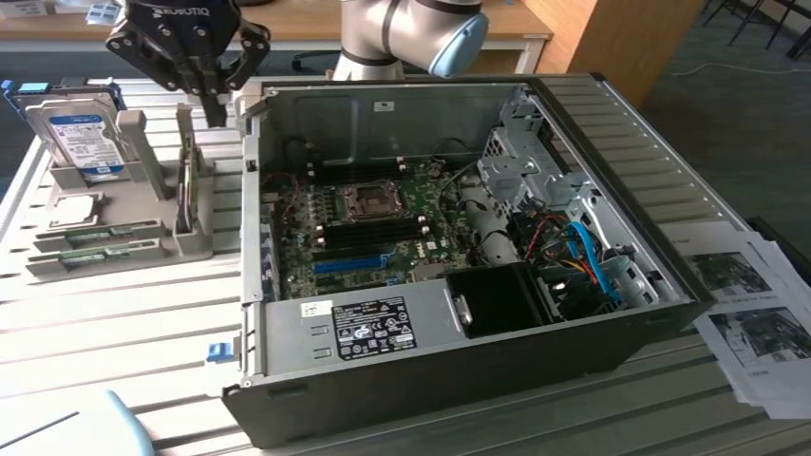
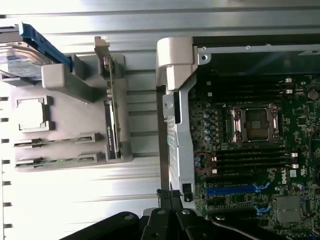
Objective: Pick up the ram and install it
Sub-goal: 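Reach for the ram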
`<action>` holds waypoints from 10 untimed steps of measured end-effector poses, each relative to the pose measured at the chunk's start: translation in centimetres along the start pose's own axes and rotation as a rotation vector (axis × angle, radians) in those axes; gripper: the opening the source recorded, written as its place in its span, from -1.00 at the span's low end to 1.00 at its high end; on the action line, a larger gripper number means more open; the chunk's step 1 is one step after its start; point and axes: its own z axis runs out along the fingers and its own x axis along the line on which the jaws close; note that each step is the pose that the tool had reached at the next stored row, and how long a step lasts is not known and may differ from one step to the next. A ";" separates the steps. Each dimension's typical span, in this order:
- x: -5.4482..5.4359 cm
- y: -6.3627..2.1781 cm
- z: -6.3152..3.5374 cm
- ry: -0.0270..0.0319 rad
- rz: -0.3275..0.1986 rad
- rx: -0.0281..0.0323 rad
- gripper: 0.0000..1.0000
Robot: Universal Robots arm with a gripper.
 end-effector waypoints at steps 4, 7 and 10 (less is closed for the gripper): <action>1.1 -0.09 -0.02 0.0000 0.000 0.0000 -0.81; 1.9 -0.14 -0.03 0.0001 0.000 0.0000 -0.81; 2.7 -0.20 -0.03 0.0000 0.000 0.0000 -0.81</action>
